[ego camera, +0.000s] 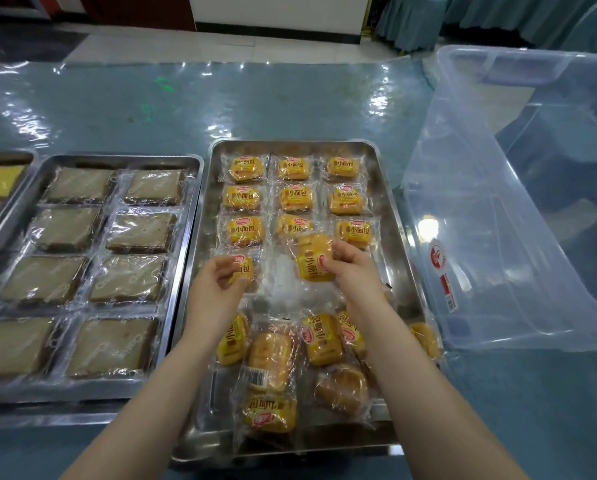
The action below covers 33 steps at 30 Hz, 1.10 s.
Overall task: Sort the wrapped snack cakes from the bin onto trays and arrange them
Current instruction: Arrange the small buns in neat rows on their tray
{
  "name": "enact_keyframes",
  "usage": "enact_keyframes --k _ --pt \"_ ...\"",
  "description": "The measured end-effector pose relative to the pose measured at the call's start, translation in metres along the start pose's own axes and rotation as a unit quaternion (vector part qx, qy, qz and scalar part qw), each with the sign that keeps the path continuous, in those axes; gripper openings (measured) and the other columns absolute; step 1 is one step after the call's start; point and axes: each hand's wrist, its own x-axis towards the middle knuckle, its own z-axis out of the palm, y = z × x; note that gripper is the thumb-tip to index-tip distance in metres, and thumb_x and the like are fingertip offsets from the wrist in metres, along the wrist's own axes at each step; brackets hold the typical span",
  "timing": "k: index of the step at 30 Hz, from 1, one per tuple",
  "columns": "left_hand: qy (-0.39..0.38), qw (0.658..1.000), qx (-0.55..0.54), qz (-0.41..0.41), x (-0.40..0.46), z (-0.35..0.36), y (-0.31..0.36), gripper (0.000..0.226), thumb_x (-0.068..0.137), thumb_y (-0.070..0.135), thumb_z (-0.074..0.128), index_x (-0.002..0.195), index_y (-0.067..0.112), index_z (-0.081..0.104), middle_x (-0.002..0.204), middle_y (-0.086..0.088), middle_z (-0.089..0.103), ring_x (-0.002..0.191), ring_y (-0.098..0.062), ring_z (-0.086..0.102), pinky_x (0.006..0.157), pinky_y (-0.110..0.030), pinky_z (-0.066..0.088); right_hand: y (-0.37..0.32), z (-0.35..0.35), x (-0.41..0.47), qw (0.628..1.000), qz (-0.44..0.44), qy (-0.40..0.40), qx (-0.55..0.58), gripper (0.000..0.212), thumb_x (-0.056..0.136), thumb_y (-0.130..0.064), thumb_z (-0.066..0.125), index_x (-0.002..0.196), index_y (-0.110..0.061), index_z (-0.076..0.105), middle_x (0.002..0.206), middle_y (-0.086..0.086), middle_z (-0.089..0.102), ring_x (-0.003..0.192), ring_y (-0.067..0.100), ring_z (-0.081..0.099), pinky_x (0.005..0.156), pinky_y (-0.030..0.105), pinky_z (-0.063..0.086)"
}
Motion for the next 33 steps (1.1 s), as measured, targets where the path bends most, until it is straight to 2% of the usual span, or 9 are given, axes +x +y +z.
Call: enact_keyframes --k 3,5,7,10,14,20,25,30,33 --pt "-0.020 0.993 0.112 0.037 0.006 -0.003 -0.007 0.044 0.089 0.011 0.059 0.126 0.033 0.051 0.125 0.015 0.052 0.085 0.005 0.057 0.061 -0.012 0.049 -0.004 0.005 0.012 0.974 -0.107 0.011 -0.201 0.043 0.089 -0.008 0.063 0.128 -0.026 0.058 0.109 -0.012 0.065 0.097 0.002 0.059 0.076 0.017 0.050" --pt "-0.064 0.981 0.175 0.055 0.009 -0.001 -0.013 0.053 0.090 0.010 0.056 0.134 0.036 0.045 0.141 0.011 0.041 0.113 -0.010 0.055 0.085 -0.033 0.054 -0.005 0.010 0.023 0.946 -0.142 0.000 -0.291 0.046 0.090 -0.009 0.062 0.131 -0.026 0.055 0.116 -0.006 0.062 0.101 0.009 0.059 0.088 0.031 0.053" --pt "-0.117 0.960 0.244 0.064 0.010 0.003 -0.021 0.061 0.090 0.013 0.055 0.141 0.039 0.035 0.155 0.007 0.021 0.141 -0.021 0.024 0.109 -0.048 0.033 -0.005 0.016 0.035 0.901 -0.167 -0.018 -0.400 0.046 0.090 -0.009 0.060 0.132 -0.027 0.053 0.119 -0.005 0.062 0.107 0.016 0.058 0.095 0.046 0.049" --pt "-0.157 0.928 0.327 0.084 0.008 0.007 -0.032 0.064 0.091 0.024 0.053 0.142 0.044 0.022 0.156 0.005 -0.002 0.143 -0.020 -0.009 0.111 -0.042 0.001 0.000 0.022 0.046 0.802 -0.185 -0.039 -0.566 0.049 0.091 -0.011 0.055 0.135 -0.033 0.049 0.134 -0.004 0.057 0.128 0.023 0.044 0.108 0.053 0.029" --pt "-0.163 0.912 0.367 0.082 0.008 0.008 -0.041 0.064 0.091 0.032 0.053 0.143 0.046 0.016 0.152 0.012 -0.013 0.138 -0.014 -0.019 0.113 -0.047 0.005 0.022 0.027 0.038 0.726 -0.230 -0.059 -0.646 0.057 0.092 -0.019 0.056 0.143 -0.036 0.037 0.157 -0.001 0.022 0.145 0.024 0.011 0.113 0.055 0.011" --pt "-0.159 0.909 0.378 0.079 0.007 0.008 -0.039 0.063 0.093 0.031 0.050 0.143 0.045 0.015 0.153 0.010 -0.013 0.140 -0.015 -0.016 0.114 -0.043 0.002 0.044 0.032 0.025 0.726 -0.244 -0.098 -0.635 0.063 0.086 0.002 0.054 0.141 -0.028 0.044 0.151 0.002 0.033 0.140 0.027 0.024 0.111 0.048 0.030" --pt "-0.132 0.924 0.345 0.096 0.003 0.008 -0.031 0.065 0.092 0.027 0.051 0.145 0.043 0.015 0.153 0.012 -0.006 0.142 -0.016 -0.013 0.112 -0.036 -0.004 0.035 0.029 0.025 0.733 -0.240 -0.105 -0.627 0.057 0.089 -0.008 0.057 0.141 -0.030 0.044 0.153 0.001 0.032 0.141 0.026 0.023 0.114 0.047 0.026" --pt "-0.123 0.938 0.294 0.137 -0.003 0.007 -0.017 0.055 0.094 0.029 0.046 0.143 0.037 0.025 0.151 0.018 0.008 0.141 -0.006 -0.003 0.114 -0.038 0.005 0.031 -0.002 0.006 0.785 -0.267 0.018 -0.559 0.037 0.089 -0.022 0.062 0.126 -0.027 0.061 0.133 -0.004 0.054 0.124 0.018 0.042 0.105 0.036 0.035" --pt "-0.124 0.947 0.262 0.140 -0.008 0.010 -0.009 0.052 0.093 0.025 0.050 0.141 0.035 0.033 0.150 0.019 0.018 0.138 0.000 0.003 0.112 -0.037 0.007 0.032 -0.034 -0.005 0.783 -0.223 0.086 -0.574 0.041 0.084 -0.036 0.067 0.123 -0.029 0.061 0.128 -0.005 0.054 0.118 0.017 0.045 0.097 0.038 0.042"
